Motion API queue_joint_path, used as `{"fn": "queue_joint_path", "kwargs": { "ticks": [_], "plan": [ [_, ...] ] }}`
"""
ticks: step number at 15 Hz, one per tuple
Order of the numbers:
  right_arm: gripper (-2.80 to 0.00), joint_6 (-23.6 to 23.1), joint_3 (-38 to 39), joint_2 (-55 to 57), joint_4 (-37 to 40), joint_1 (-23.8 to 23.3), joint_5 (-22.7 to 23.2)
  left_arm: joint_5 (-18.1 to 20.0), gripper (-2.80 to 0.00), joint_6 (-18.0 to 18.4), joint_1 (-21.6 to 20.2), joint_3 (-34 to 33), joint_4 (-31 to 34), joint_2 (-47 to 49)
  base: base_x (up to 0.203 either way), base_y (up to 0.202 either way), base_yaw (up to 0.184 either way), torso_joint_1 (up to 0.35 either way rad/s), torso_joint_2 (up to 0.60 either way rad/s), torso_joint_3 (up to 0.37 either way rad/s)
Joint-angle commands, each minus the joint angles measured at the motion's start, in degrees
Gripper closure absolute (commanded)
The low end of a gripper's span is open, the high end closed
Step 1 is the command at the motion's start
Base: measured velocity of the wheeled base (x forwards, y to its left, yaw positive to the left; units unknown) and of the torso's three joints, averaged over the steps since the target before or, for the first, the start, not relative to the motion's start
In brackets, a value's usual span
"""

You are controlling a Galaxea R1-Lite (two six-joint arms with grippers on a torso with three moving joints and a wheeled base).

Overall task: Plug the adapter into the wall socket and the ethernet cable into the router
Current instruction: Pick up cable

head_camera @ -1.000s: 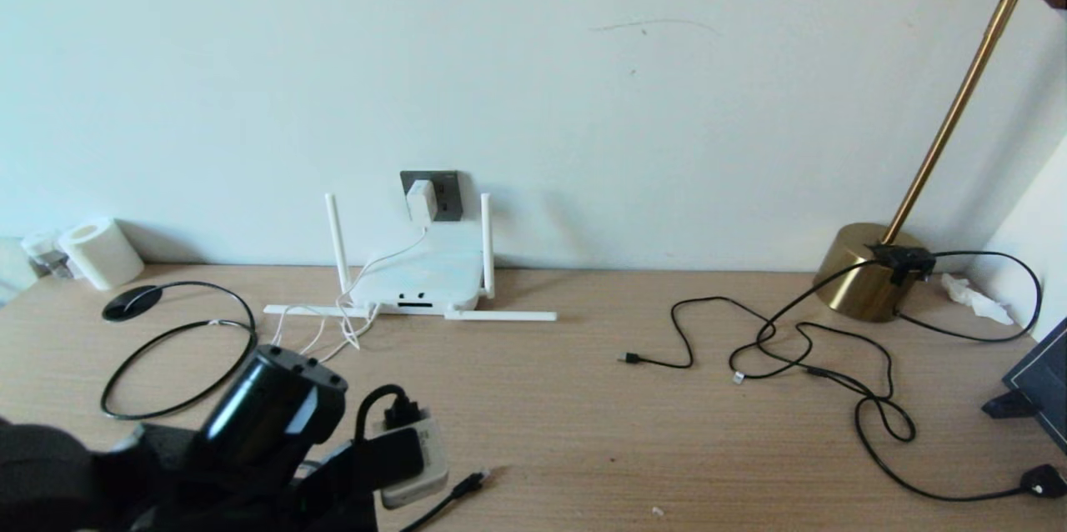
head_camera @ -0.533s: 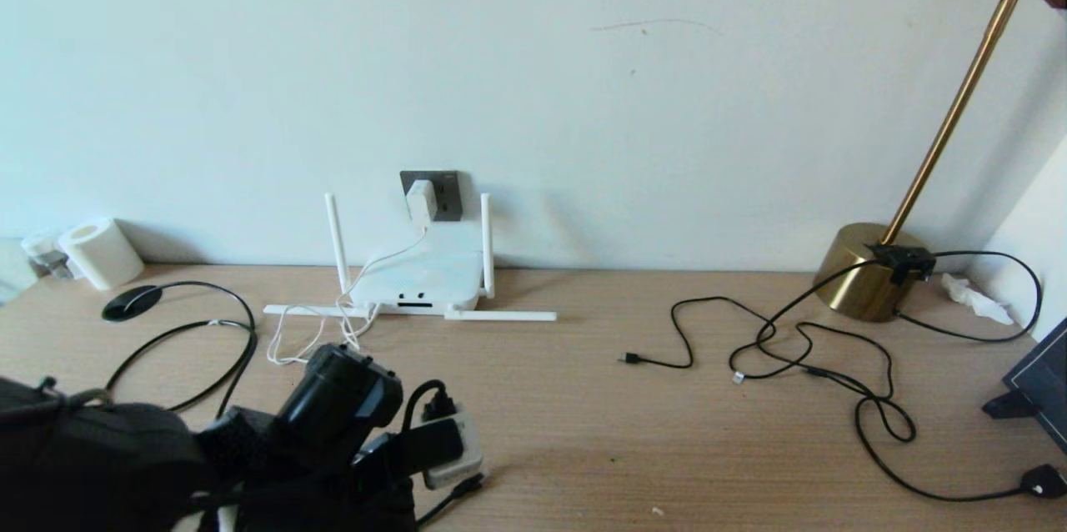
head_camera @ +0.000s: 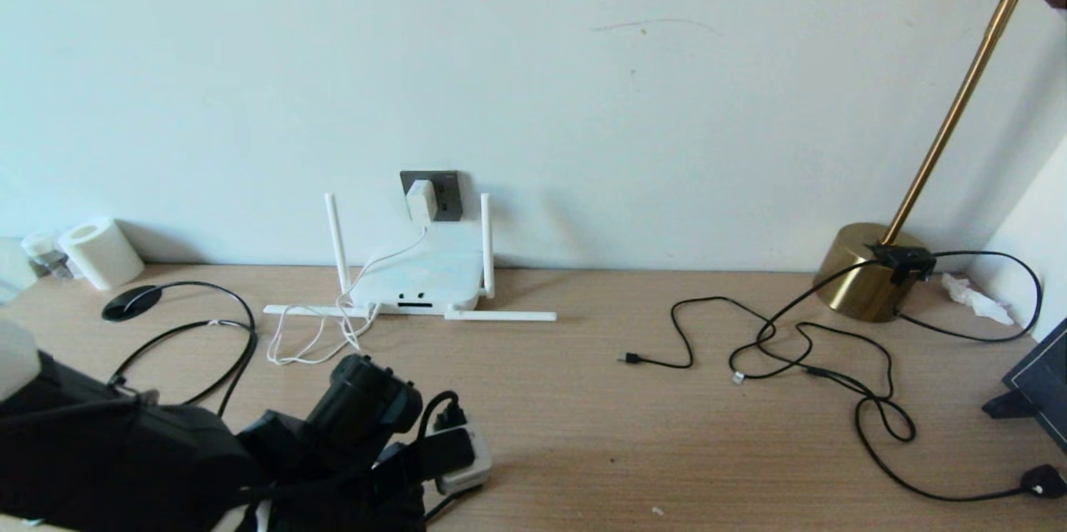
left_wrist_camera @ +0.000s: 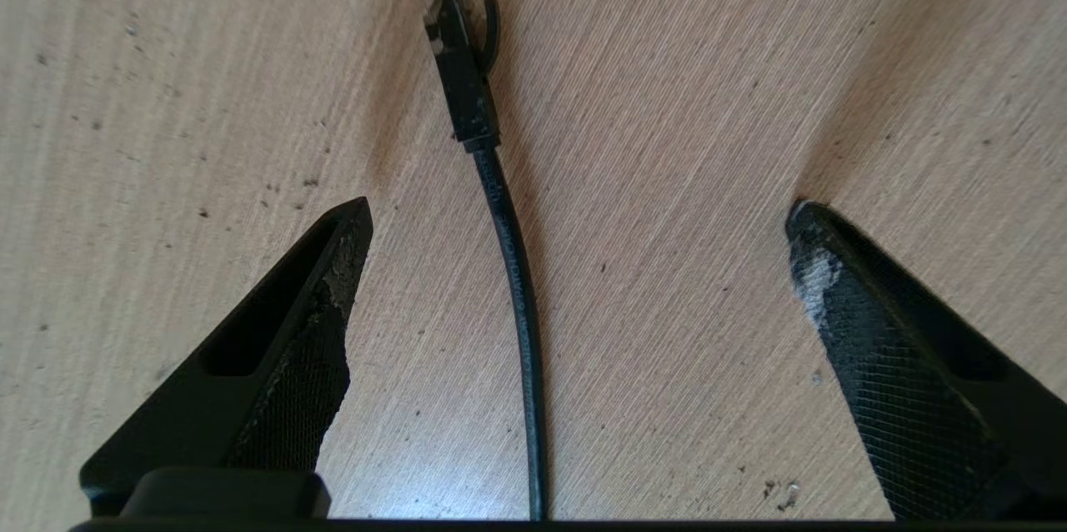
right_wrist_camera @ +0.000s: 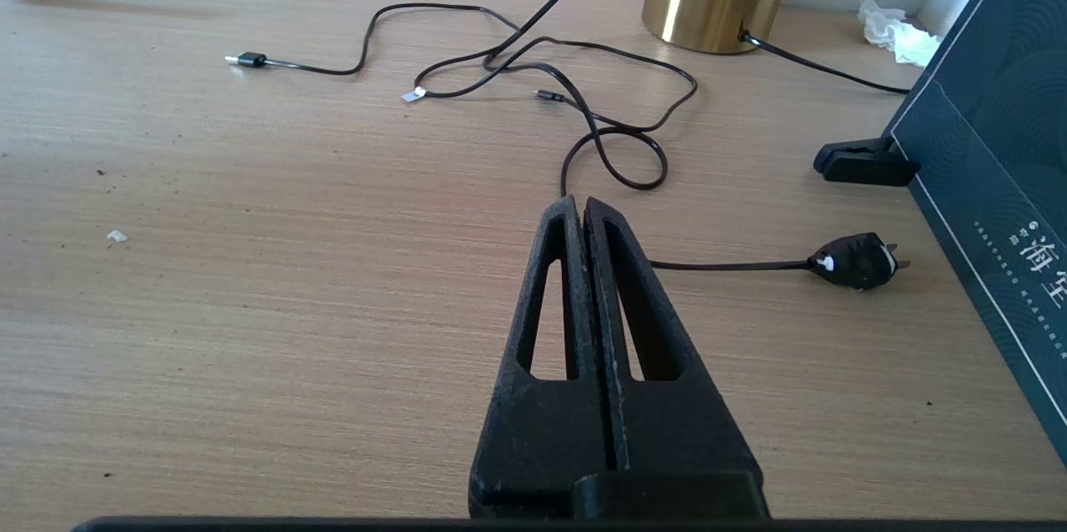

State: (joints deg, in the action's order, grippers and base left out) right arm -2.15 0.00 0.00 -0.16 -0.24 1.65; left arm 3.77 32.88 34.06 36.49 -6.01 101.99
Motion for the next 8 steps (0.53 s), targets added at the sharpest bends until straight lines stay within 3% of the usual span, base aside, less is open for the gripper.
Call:
{"fn": "queue_joint_path", "kwargs": {
  "ticks": [1,8],
  "plan": [
    [0.0,-0.1,0.0,0.1,0.0,0.0,0.0,0.0,-2.8,0.2,0.0,0.1,0.0,1.0,0.0,0.0,0.0,0.0,0.0,0.0],
    [0.0,-0.1,0.0,0.1,0.0,0.0,0.0,0.0,-2.8,0.4,0.0,-0.5,0.0,0.9,0.0,0.0,0.0,0.0,0.0,0.0]
  ]
}}
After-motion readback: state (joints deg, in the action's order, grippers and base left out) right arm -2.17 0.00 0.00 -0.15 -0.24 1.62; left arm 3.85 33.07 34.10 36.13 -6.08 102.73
